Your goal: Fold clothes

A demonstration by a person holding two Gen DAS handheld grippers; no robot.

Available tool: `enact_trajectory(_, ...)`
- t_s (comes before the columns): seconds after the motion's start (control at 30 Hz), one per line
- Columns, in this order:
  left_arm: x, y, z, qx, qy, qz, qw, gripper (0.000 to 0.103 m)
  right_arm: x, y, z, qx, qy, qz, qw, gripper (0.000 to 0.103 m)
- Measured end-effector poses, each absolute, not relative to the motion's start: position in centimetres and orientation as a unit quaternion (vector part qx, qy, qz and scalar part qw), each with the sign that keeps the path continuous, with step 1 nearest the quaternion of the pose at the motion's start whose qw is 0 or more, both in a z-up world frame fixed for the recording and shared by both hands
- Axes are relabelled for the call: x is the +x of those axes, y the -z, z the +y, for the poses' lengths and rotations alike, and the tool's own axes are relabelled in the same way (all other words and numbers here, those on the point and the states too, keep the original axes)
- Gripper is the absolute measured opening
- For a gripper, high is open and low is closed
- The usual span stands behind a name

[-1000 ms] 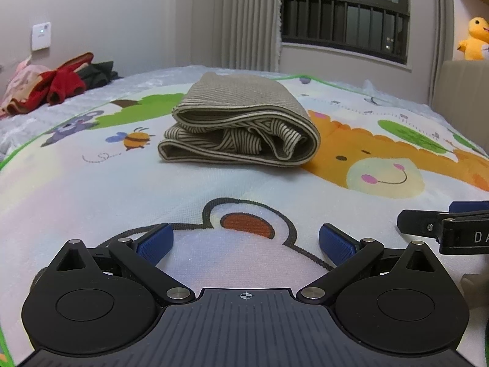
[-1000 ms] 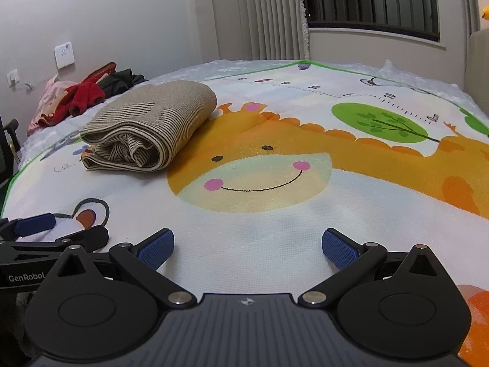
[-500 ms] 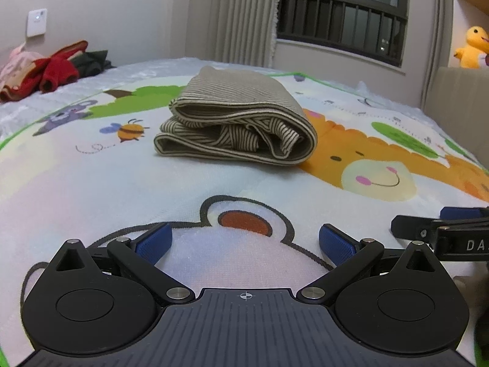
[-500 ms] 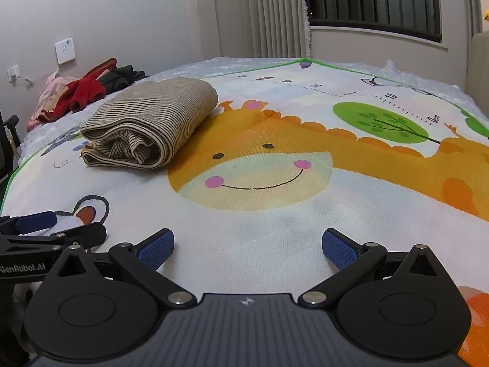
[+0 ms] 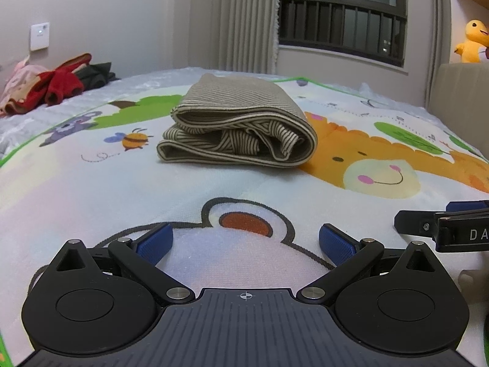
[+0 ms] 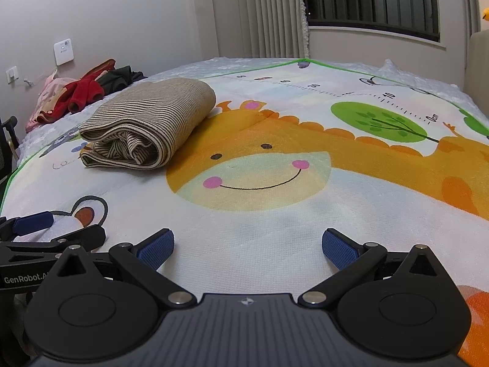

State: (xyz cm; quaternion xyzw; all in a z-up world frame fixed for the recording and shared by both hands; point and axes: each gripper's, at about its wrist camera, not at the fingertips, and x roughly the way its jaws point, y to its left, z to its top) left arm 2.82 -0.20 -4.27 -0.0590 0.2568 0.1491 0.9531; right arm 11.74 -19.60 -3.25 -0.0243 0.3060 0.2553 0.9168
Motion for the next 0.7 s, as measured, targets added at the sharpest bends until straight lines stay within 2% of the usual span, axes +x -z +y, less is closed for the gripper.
enact_trajectory(0.7,2.93,4.31,-0.17,-0.058,-0.137,0.273,0.950,0.103,11.80,3.25,-19.71,-0.023,-0.254,0.306,0.917,0.103)
